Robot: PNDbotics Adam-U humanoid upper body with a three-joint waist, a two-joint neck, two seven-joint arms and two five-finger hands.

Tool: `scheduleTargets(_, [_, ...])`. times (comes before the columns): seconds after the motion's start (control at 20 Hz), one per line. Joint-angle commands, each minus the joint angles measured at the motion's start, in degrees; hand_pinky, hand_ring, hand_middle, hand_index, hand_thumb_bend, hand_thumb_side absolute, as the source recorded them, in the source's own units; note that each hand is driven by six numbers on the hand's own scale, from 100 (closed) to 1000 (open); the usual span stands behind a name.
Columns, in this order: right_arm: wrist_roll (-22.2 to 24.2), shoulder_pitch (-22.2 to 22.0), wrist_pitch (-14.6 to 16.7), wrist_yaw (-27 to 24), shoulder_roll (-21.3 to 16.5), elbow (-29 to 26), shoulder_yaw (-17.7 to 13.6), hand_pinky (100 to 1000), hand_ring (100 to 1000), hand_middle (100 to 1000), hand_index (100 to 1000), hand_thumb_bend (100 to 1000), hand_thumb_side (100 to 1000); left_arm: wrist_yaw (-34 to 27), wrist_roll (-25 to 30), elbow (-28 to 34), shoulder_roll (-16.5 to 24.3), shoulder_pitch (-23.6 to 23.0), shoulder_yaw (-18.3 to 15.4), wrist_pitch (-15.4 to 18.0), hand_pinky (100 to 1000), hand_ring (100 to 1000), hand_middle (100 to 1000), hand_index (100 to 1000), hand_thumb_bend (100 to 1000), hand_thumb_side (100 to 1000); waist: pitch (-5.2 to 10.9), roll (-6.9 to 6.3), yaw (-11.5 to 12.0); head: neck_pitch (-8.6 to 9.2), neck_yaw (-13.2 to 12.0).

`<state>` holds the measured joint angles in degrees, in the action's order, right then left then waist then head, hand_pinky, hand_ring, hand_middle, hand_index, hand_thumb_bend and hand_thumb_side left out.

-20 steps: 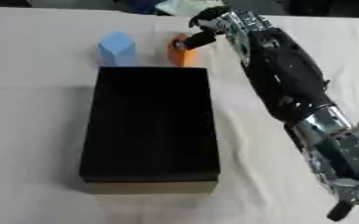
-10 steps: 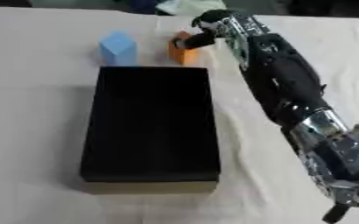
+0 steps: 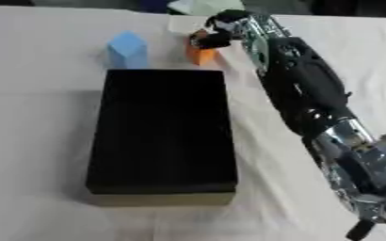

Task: Pick up objects on the table and place them in the box.

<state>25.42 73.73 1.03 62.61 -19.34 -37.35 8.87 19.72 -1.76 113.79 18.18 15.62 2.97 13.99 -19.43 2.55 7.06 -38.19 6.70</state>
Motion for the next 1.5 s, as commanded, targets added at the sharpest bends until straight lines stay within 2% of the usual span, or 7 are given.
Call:
scheduleTargets(0.05, [-0.17,1.14,-0.9,-1.56,-2.37,-3.73,0.21,924,922,876,1000,150,1000,0.1,0.09,0.8,0.47,0.36,-0.21,-0.14,761,621,677,720,111,977,1.23,-0.34,-0.08,0.11,-0.15])
scheduleTargets(0.45, [0.38,0.89,-2.24,-2.51,-3.08,-5.52,1.03,922,925,876,1000,155,1000,0.29,0.46,0.8,0.52,0.37,-0.26,-0.24,762,622,678,720,110,976,1.44,-0.34,-0.26,0.1,-0.25])
scheduleTargets(0.55, [0.37,0.69,-2.7,-1.99,-3.21,-5.14,1.13,918,927,880,1000,232,1000,0.32,0.57,0.8,0.53,0.38,-0.25,-0.24,762,622,678,720,109,976,1.42,-0.32,-0.27,0.05,-0.3])
scheduleTargets(0.6, [0.27,0.59,-2.98,-1.49,-3.28,-4.9,1.24,917,930,886,1000,317,1000,0.35,0.63,0.8,0.53,0.38,-0.25,-0.24,762,622,678,720,109,976,1.41,-0.32,-0.26,0.02,-0.33])
scheduleTargets(0.65, [0.17,0.49,-3.28,-0.77,-3.32,-4.59,1.38,917,931,887,1000,353,1000,0.38,0.7,0.8,0.54,0.39,-0.25,-0.24,762,622,678,719,109,976,1.4,-0.31,-0.24,-0.02,-0.32])
scheduleTargets(0.9, [0.39,0.0,-3.46,2.09,-2.85,-2.84,1.58,917,935,888,1000,451,1000,0.43,1.06,0.8,0.46,0.46,-0.22,-0.28,762,623,679,720,106,974,1.37,-0.35,-0.12,0.0,-0.22])
scheduleTargets(1.5, [-0.29,-0.76,-3.74,1.64,-1.04,-0.48,0.85,911,927,872,1000,414,1000,0.39,1.7,0.8,0.26,0.67,-0.16,-0.21,763,624,680,720,100,969,1.35,-0.32,0.28,0.37,0.06])
